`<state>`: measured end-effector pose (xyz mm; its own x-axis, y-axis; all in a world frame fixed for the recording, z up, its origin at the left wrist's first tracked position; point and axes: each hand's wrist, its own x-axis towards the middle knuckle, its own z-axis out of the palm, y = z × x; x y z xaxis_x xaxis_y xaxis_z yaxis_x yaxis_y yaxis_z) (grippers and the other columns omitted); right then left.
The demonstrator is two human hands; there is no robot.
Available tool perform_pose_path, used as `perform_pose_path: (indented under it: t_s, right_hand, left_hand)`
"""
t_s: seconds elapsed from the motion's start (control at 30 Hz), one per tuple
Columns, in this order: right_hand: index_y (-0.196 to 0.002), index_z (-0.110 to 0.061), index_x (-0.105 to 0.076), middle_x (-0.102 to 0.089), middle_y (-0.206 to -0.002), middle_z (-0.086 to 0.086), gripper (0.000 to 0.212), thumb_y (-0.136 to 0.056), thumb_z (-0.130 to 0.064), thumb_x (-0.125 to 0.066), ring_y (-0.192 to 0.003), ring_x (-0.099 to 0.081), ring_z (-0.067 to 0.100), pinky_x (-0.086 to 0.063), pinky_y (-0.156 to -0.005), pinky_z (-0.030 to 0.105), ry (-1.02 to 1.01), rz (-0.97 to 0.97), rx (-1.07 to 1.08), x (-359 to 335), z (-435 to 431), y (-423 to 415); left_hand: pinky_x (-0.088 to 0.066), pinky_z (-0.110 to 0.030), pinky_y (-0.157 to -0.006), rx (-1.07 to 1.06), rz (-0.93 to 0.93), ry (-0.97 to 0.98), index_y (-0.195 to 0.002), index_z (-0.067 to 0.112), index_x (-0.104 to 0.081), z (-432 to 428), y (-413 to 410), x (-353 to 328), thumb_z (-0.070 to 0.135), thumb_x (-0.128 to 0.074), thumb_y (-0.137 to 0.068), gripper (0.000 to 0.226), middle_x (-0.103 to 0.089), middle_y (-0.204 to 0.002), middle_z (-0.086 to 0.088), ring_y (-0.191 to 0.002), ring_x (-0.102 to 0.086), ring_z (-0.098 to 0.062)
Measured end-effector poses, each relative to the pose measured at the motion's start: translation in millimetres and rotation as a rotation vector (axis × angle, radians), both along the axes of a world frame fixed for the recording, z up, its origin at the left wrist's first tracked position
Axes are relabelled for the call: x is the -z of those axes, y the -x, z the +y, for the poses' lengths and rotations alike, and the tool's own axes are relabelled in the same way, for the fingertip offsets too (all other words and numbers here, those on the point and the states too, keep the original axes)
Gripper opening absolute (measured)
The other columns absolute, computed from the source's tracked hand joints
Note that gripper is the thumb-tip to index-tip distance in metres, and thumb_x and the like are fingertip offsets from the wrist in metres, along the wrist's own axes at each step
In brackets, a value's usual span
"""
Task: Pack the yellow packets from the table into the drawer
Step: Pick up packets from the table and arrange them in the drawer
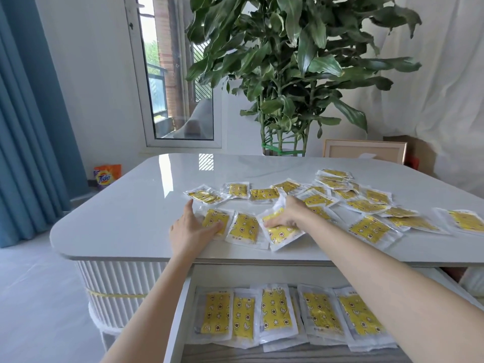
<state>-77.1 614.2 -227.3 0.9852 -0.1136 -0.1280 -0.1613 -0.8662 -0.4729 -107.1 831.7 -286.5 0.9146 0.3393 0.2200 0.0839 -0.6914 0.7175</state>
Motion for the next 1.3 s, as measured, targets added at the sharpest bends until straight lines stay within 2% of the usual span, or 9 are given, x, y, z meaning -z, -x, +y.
perform_pose_path:
  t_s: [0.13, 0.27, 0.3, 0.37, 0.43, 0.53, 0.7, 1.13, 1.3]
  right_hand:
    - [-0.135, -0.005, -0.038, -0.05, -0.132, 0.007, 0.076, -0.076, -0.028, -0.081, -0.091, -0.054, 0.019, -0.042, -0.051, 0.024, -0.438, -0.115, 0.073, -20, 4, -2]
    - [-0.132, -0.001, -0.039, -0.055, -0.101, 0.008, 0.071, -0.077, -0.023, -0.079, -0.065, -0.052, 0.016, -0.043, -0.045, 0.023, -0.596, -0.064, 0.111, -8, 32, -2]
    - [-0.134, 0.001, -0.039, -0.057, -0.094, 0.011, 0.074, -0.077, -0.023, -0.08, -0.072, -0.057, 0.018, -0.042, -0.048, 0.023, -0.568, -0.042, 0.121, 0, 39, -3]
    - [-0.14, 0.001, -0.03, -0.057, -0.114, 0.016, 0.085, -0.076, -0.022, -0.079, -0.105, -0.059, 0.026, -0.044, -0.062, 0.027, -0.477, -0.025, 0.159, 12, 47, -5]
    - [-0.148, 0.0, -0.011, -0.042, -0.142, 0.017, 0.101, -0.078, -0.03, -0.077, -0.128, -0.046, 0.033, -0.046, -0.086, 0.037, -0.324, -0.043, 0.178, 15, 50, -5]
    - [-0.151, -0.002, 0.001, -0.027, -0.15, 0.016, 0.119, -0.074, -0.052, -0.074, -0.138, -0.025, 0.036, -0.028, -0.109, 0.043, -0.111, 0.016, 0.185, 12, 54, 1]
    - [-0.15, 0.001, 0.0, -0.022, -0.154, 0.012, 0.125, -0.069, -0.052, -0.079, -0.137, -0.032, 0.03, -0.036, -0.109, 0.039, -0.085, 0.078, 0.109, 3, 61, -4]
    - [-0.143, -0.001, -0.027, -0.04, -0.143, 0.012, 0.096, -0.069, -0.019, -0.086, -0.132, -0.043, 0.025, -0.043, -0.097, 0.029, -0.531, 0.042, 0.153, 11, 41, 19]
    - [-0.142, -0.004, -0.034, -0.047, -0.139, 0.009, 0.084, -0.073, -0.011, -0.081, -0.129, -0.047, 0.025, -0.04, -0.101, 0.032, -0.68, -0.023, 0.062, 10, 22, 41]
  left_hand:
    - [-0.042, -0.04, -0.1, -0.007, -0.02, 0.014, -0.146, 0.027, -0.023, 1, 0, 1, 0.057, -0.07, -0.072, 0.092, -0.061, -0.124, -0.006, -0.117, -0.054, -0.031]
    - [-0.043, -0.041, -0.099, -0.004, -0.019, 0.06, -0.142, 0.027, -0.031, 2, 0, 2, 0.055, -0.072, -0.071, 0.087, -0.063, -0.118, -0.005, -0.117, -0.054, -0.031]
    - [-0.043, -0.04, -0.099, -0.002, -0.02, 0.072, -0.141, 0.028, -0.032, 2, 0, 3, 0.055, -0.072, -0.07, 0.086, -0.063, -0.118, -0.005, -0.118, -0.053, -0.031]
    - [-0.044, -0.039, -0.098, 0.002, -0.021, 0.083, -0.14, 0.028, -0.034, 3, 0, 4, 0.057, -0.072, -0.069, 0.085, -0.064, -0.118, -0.005, -0.119, -0.052, -0.03]
    - [-0.045, -0.039, -0.097, 0.005, -0.024, 0.084, -0.14, 0.028, -0.034, 3, 0, 4, 0.058, -0.072, -0.069, 0.086, -0.064, -0.12, -0.005, -0.118, -0.053, -0.03]
    - [-0.045, -0.04, -0.098, 0.014, -0.029, 0.093, -0.14, 0.028, -0.034, 2, 0, 3, 0.056, -0.073, -0.069, 0.086, -0.063, -0.12, -0.005, -0.119, -0.052, -0.031]
    - [-0.043, -0.04, -0.101, 0.048, -0.031, 0.087, -0.14, 0.027, -0.036, 0, 3, 0, 0.051, -0.074, -0.071, 0.083, -0.058, -0.129, -0.005, -0.12, -0.053, -0.028]
    - [-0.051, -0.034, -0.084, 0.061, -0.002, 0.183, -0.132, 0.023, -0.044, -16, 30, -9, 0.046, -0.074, -0.074, 0.069, -0.062, -0.124, -0.001, -0.106, -0.061, -0.022]
    - [-0.054, -0.038, -0.082, 0.153, -0.034, 0.501, -0.129, 0.016, -0.039, -22, 54, -19, 0.031, -0.064, -0.087, 0.051, -0.063, -0.116, -0.011, -0.091, -0.064, -0.025]
